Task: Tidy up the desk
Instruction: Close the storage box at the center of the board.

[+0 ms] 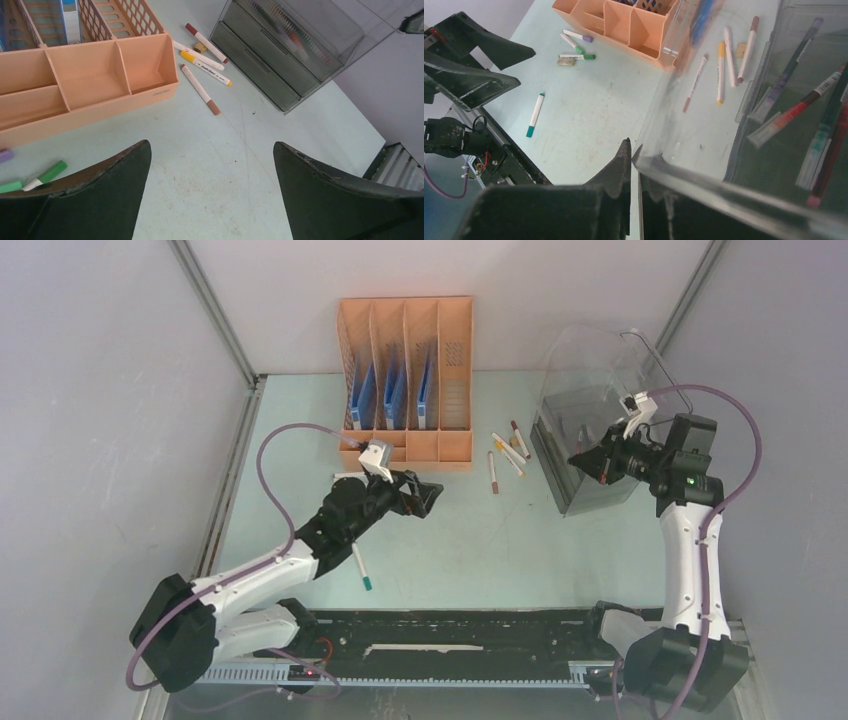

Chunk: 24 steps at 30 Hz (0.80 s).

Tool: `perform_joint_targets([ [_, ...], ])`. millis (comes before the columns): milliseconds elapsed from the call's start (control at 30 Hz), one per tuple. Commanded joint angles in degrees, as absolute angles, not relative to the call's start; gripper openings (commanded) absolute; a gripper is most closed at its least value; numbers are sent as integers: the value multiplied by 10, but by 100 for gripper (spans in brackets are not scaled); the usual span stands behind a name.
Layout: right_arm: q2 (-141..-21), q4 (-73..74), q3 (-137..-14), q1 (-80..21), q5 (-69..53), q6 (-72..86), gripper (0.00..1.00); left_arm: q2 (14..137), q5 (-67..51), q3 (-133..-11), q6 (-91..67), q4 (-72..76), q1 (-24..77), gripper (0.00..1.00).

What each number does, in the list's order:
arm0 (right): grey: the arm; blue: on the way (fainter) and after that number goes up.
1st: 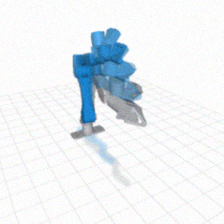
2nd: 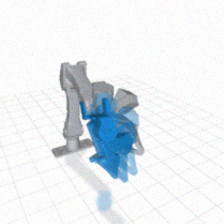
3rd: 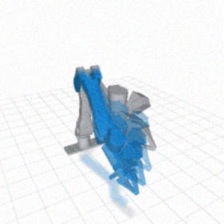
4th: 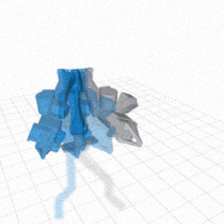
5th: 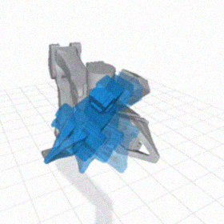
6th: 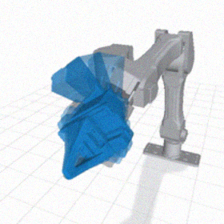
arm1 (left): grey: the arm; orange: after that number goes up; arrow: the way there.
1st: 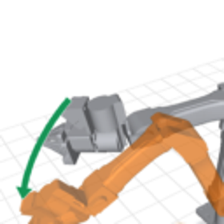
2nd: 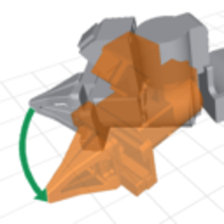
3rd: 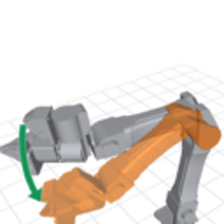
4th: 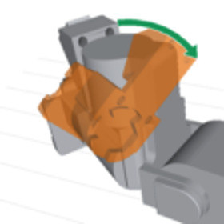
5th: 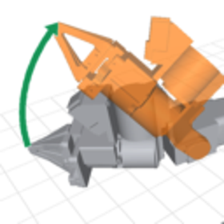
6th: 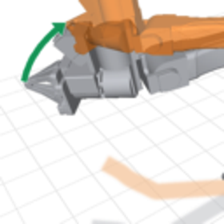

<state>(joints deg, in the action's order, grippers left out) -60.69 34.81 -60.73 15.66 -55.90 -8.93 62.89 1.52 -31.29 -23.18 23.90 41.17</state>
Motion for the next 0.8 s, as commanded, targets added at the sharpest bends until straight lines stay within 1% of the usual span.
perform_joint_targets([
  [0,-593,360,-653,144,-525,-124,8,584,4,-286,-254,248,410,100],
  [100,-588,390,-659,137,-486,-145,14,561,4,-267,-267,248,409,100],
  [267,-564,484,-675,122,-397,-218,40,541,-33,-255,-284,244,409,100],
  [300,-557,501,-676,120,-379,-231,45,540,-38,-253,-286,244,409,100],
  [400,-538,549,-676,122,-331,-262,54,541,-48,-250,-293,247,409,100],
  [500,-516,573,-668,133,-312,-277,57,546,-59,-247,-305,255,410,100],
  [600,-494,586,-655,148,-320,-287,63,555,-69,-247,-320,265,409,100],
  [700,-482,568,-629,155,-335,-282,70,574,-82,-247,-337,293,409,100],
  [767,-484,543,-607,156,-337,-266,71,598,-91,-258,-350,305,410,100],
])
